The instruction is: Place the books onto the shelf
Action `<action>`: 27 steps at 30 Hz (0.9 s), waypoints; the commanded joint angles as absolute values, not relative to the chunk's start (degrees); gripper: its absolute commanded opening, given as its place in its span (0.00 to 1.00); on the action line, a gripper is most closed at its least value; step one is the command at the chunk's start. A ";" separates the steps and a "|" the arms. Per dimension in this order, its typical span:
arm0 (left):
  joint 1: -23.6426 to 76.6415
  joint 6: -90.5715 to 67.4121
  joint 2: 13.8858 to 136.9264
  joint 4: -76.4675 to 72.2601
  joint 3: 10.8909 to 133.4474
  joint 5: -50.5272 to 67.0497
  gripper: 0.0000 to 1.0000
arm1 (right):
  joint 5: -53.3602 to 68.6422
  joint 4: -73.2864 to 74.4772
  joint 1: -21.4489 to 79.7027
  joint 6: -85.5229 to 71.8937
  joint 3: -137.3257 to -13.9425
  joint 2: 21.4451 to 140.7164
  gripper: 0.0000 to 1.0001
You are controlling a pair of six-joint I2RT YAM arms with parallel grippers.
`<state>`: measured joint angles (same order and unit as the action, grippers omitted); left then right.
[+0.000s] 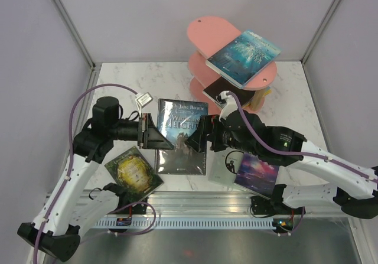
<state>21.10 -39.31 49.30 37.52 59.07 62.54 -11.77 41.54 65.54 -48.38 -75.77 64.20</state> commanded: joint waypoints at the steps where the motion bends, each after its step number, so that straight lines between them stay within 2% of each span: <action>1: 21.09 -51.91 45.45 20.44 62.49 73.38 0.02 | -11.34 36.48 65.74 -49.21 -78.75 64.51 0.98; 6: 21.01 -65.98 41.67 1.36 55.75 74.88 0.02 | -2.56 28.58 65.74 -50.18 -78.67 64.51 0.98; 7: 21.01 -66.01 40.36 1.32 54.42 74.88 0.02 | -1.33 26.13 65.74 -50.45 -78.31 64.25 0.98; 8: 21.01 -73.14 39.99 -8.43 53.36 75.06 0.02 | -0.10 25.23 65.66 -51.15 -78.14 64.07 0.97; 10: 21.01 -74.44 39.11 -9.32 51.95 75.06 0.02 | 1.75 23.13 65.74 -51.85 -77.52 62.94 0.88; 11: 21.01 -74.53 38.85 -9.32 51.60 75.15 0.02 | 2.02 22.59 65.66 -52.29 -77.43 62.41 0.81; 12: 21.01 -74.53 38.59 -9.23 51.07 75.23 0.02 | 2.46 22.15 65.65 -52.47 -77.26 61.88 0.64; 14: 21.01 -73.48 38.14 -6.70 50.80 75.50 0.02 | 2.64 21.53 65.74 -52.38 -76.99 60.30 0.47; 15: 21.01 -72.08 38.23 -4.24 51.24 75.50 0.02 | 3.07 21.45 65.74 -52.30 -76.99 59.86 0.29; 16: 21.01 -69.11 38.23 -2.13 51.50 75.32 0.02 | 3.16 21.45 65.74 -52.21 -76.91 59.24 0.18; 17: 21.01 -67.60 38.67 2.76 52.11 74.71 0.02 | 3.34 21.53 65.74 -52.29 -76.82 58.98 0.00; 20: 21.01 -64.17 40.07 6.14 52.82 71.48 0.02 | 3.87 21.45 65.65 -52.73 -76.46 58.80 0.00; 21: 21.01 -63.20 40.69 9.20 54.21 70.24 0.09 | 3.87 21.36 65.65 -53.26 -76.64 58.97 0.00; 23: 21.01 -60.48 41.39 13.25 56.15 64.64 0.38 | 3.08 21.44 65.66 -53.52 -78.30 59.94 0.00; 24: 21.01 -59.69 41.92 14.66 58.42 62.69 0.59 | 2.03 21.71 65.74 -53.61 -79.18 60.29 0.00; 27: 21.01 -57.84 42.45 18.88 63.61 54.86 0.88 | -3.59 23.99 65.04 -53.61 -84.45 62.22 0.00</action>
<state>21.41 -61.49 42.22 12.82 56.84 64.31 2.02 26.28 65.73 -53.82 -77.91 61.49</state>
